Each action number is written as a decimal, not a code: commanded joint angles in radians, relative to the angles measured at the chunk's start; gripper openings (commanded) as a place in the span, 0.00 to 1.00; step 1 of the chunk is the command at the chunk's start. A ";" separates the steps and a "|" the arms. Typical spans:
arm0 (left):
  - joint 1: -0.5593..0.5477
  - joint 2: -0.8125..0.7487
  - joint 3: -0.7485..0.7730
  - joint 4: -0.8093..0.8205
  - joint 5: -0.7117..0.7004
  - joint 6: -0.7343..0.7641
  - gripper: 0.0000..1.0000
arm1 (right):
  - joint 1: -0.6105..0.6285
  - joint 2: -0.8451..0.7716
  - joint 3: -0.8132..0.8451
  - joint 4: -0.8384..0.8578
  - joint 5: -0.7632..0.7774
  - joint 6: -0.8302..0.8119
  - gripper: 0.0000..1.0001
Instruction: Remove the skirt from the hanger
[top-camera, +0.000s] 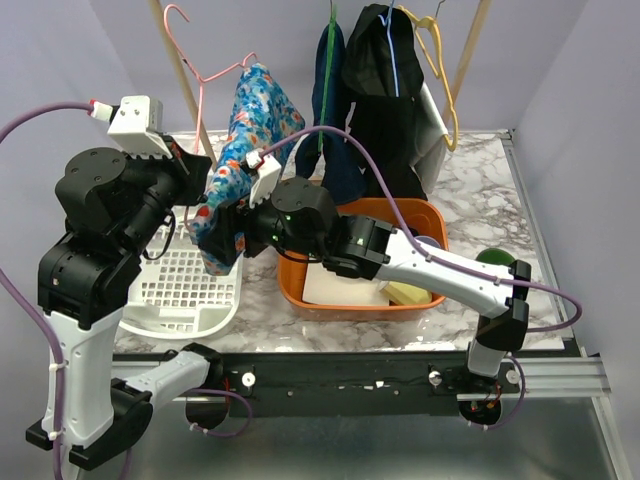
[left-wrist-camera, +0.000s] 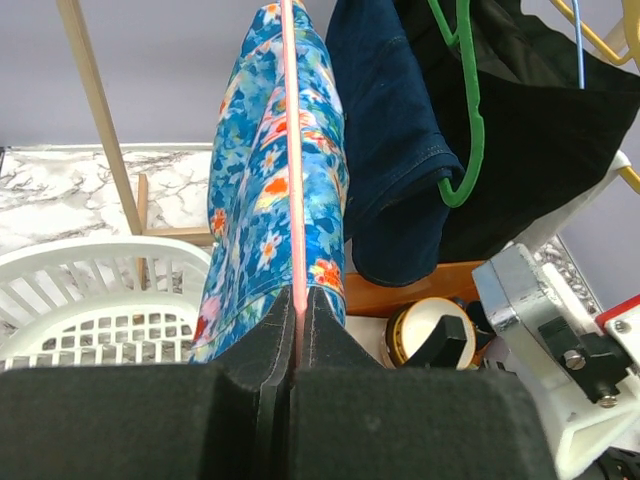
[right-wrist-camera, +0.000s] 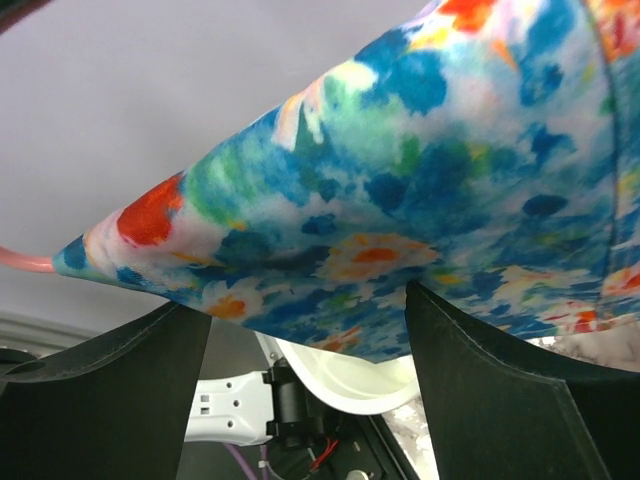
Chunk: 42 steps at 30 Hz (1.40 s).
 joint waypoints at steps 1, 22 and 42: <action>0.001 -0.021 -0.019 0.105 0.002 0.000 0.00 | 0.019 0.025 -0.017 0.033 0.002 0.044 0.86; 0.002 -0.021 -0.047 0.111 -0.145 0.056 0.00 | 0.023 -0.219 -0.344 0.220 0.086 -0.037 0.01; 0.001 0.008 -0.075 0.179 -0.598 0.199 0.00 | 0.023 -0.354 -0.410 0.414 -0.171 -0.169 0.01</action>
